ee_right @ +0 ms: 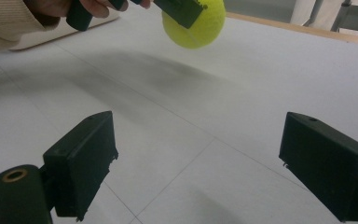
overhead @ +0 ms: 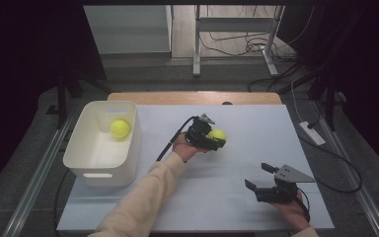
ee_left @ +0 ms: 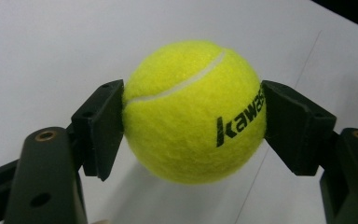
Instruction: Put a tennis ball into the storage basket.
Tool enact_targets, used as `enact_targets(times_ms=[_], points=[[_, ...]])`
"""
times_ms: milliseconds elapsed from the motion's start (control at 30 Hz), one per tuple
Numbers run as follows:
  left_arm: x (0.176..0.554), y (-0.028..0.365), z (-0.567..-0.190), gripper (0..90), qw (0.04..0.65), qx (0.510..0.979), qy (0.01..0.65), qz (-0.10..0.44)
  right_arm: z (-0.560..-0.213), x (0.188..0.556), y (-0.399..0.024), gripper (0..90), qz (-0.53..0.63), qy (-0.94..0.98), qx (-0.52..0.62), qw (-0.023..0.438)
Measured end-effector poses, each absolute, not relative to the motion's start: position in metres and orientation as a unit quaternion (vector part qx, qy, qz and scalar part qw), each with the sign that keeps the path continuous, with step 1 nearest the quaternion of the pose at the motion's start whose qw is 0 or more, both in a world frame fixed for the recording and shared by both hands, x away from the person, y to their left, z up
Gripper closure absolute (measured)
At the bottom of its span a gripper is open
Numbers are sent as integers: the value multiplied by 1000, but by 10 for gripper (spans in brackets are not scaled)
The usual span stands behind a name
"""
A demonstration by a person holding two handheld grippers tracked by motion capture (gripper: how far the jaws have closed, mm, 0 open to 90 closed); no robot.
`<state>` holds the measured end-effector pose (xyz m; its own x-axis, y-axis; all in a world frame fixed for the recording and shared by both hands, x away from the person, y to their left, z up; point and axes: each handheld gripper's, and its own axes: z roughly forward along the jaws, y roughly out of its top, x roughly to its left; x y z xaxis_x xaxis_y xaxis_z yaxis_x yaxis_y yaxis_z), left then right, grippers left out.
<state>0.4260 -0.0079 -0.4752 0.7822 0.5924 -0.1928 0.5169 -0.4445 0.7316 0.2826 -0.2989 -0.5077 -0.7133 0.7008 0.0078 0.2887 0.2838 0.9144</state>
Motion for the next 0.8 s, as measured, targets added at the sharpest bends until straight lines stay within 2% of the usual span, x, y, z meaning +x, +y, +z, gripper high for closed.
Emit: enact_targets(times_ms=[800], points=[[415,8,-450,264,448,831,325,60,-506,282,-301,108,509,769,324,211]])
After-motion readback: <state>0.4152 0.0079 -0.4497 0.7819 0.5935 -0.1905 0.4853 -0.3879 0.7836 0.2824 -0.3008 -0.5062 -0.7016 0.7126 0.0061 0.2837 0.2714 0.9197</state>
